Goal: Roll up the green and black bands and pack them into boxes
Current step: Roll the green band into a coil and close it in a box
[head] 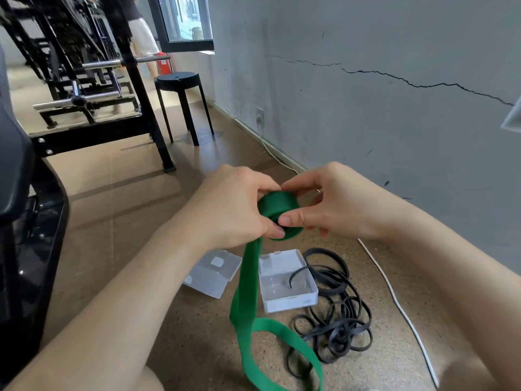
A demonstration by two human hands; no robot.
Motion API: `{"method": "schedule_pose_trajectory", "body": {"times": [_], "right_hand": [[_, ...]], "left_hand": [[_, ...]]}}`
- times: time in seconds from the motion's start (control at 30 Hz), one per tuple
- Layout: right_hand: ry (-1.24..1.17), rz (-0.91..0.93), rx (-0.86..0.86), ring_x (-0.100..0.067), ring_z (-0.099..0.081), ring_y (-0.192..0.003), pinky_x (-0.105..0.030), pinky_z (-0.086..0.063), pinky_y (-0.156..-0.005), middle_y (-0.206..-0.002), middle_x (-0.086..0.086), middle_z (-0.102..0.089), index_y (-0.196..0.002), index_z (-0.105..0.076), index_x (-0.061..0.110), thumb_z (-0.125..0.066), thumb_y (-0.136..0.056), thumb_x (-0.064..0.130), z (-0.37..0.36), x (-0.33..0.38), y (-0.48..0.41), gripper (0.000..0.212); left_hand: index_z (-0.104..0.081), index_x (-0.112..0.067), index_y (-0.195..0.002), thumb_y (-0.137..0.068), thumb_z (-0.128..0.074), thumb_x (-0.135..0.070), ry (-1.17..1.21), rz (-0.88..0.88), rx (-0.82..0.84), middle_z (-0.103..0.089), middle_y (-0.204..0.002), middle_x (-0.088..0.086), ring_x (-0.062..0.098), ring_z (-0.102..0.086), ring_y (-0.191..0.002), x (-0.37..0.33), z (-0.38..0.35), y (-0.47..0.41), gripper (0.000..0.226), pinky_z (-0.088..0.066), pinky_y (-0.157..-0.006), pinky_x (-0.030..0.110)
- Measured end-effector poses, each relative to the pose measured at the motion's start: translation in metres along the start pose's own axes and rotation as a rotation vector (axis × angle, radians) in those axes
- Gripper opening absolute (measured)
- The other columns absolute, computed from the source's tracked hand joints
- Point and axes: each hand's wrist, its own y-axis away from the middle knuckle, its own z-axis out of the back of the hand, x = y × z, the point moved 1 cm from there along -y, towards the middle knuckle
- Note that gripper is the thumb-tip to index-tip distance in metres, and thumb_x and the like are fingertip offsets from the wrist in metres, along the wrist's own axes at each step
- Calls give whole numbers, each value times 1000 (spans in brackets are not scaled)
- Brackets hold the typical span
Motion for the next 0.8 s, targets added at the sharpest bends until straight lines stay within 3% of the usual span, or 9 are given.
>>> {"method": "schedule_pose_trajectory", "body": {"times": [0.1,0.17,0.27,0.33,0.47,0.63,0.8], "right_hand": [[61,-9,16,-20,-66,-61,-30,-56,-51,-79,8,-72,-107,-73,24,-85,-70,32,1,0,0,40],[121,11,-14,-8,-65,-57,-26,-55,-56,-77,4,-72,-105,-74,23,-85,-69,34,1,0,-1,40],[184,54,-116,13,-56,-57,-9,-42,-57,-81,8,-70,-101,-73,22,-84,-71,35,3,0,-1,35],[161,55,-147,16,-56,-58,-6,-40,-57,-84,9,-69,-99,-72,23,-83,-71,33,5,-2,0,32],[19,46,-154,-8,-63,-48,-19,-51,-50,-80,10,-68,-93,-71,20,-82,-74,27,7,-9,0,23],[-90,53,-165,-18,-65,-49,-29,-55,-50,-80,5,-68,-97,-70,13,-79,-77,22,7,-13,0,23],[-186,58,-170,-17,-62,-47,-27,-51,-46,-84,2,-65,-96,-67,11,-78,-77,22,5,-12,-3,25]], "left_hand": [[-73,-32,-96,-49,-90,-36,33,18,32,-73,-74,-12,4,-68,-72,0,-1,1,50,-57,-72,33],[-72,-32,-98,-48,-91,-36,34,25,41,-73,-75,-14,1,-66,-68,0,0,1,54,-57,-72,33],[-68,-36,-99,-46,-92,-33,128,37,27,-72,-78,-17,-5,-60,-61,1,1,0,58,-57,-75,32],[-65,-41,-96,-45,-92,-32,189,54,16,-73,-82,-17,-5,-59,-60,3,0,-2,59,-56,-75,29],[-60,-32,-98,-49,-92,-21,327,130,24,-74,-82,-13,0,-61,-58,7,-4,-5,60,-51,-66,23],[-70,-23,-95,-56,-89,-9,514,122,48,-74,-78,-7,2,-64,-60,10,-3,-4,46,-50,-66,21],[-71,-30,-90,-46,-87,-30,563,135,-2,-64,-63,-10,6,-57,-61,12,2,-5,46,-48,-65,24]]}}
